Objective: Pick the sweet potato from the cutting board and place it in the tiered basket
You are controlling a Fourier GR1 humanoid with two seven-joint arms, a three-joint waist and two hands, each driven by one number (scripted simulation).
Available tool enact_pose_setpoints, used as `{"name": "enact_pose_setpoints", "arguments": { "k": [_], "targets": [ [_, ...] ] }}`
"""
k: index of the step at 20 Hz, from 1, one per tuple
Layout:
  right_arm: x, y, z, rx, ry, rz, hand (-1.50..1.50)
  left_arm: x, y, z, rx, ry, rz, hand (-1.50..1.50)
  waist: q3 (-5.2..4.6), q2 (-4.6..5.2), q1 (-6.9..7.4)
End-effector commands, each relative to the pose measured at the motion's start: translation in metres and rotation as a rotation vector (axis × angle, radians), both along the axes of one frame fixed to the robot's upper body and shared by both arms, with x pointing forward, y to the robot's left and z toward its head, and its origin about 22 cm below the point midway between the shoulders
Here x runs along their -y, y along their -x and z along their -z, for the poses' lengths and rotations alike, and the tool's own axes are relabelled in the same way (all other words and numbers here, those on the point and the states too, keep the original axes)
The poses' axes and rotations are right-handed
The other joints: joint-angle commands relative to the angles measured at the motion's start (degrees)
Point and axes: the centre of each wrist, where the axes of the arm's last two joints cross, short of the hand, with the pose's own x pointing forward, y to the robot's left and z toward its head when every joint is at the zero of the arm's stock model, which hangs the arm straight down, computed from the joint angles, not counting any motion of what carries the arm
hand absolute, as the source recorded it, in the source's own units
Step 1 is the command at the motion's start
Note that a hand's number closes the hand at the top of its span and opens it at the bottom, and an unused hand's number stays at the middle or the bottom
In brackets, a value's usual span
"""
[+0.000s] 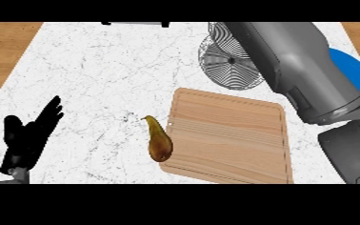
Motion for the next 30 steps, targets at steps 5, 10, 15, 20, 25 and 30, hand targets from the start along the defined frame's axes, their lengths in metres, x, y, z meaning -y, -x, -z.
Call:
{"name": "enact_pose_setpoints", "arguments": {
  "k": [5,10,15,20,25,30],
  "targets": [
    [0.032,-0.010,-0.027,-0.082,0.145,-0.047,1.50,0.003,0.003,0.012,-0.009,0.009,-0.009,0.00,0.05,-0.03,-0.65],
    [0.040,-0.013,-0.032,-0.174,0.218,-0.021,1.50,0.011,0.005,0.009,0.013,0.001,-0.013,0.00,0.05,0.01,-0.21],
    [0.031,-0.015,-0.005,-0.347,0.062,0.064,1.50,-0.002,0.003,0.002,0.019,0.015,0.011,0.00,0.05,0.16,0.41],
    [0.056,-0.019,-0.001,-0.543,0.008,0.215,-1.50,0.006,-0.001,0.005,0.004,-0.005,-0.005,0.00,0.06,0.08,-0.13],
    [0.065,-0.020,0.019,-0.465,-0.117,0.268,-1.50,0.015,-0.002,0.010,0.006,0.013,0.003,0.00,0.09,0.17,-0.14],
    [0.072,-0.019,-0.002,-0.286,-0.194,0.183,-1.50,0.004,0.007,0.009,-0.006,0.010,-0.014,0.00,0.12,-0.13,-0.43]
  ]
}}
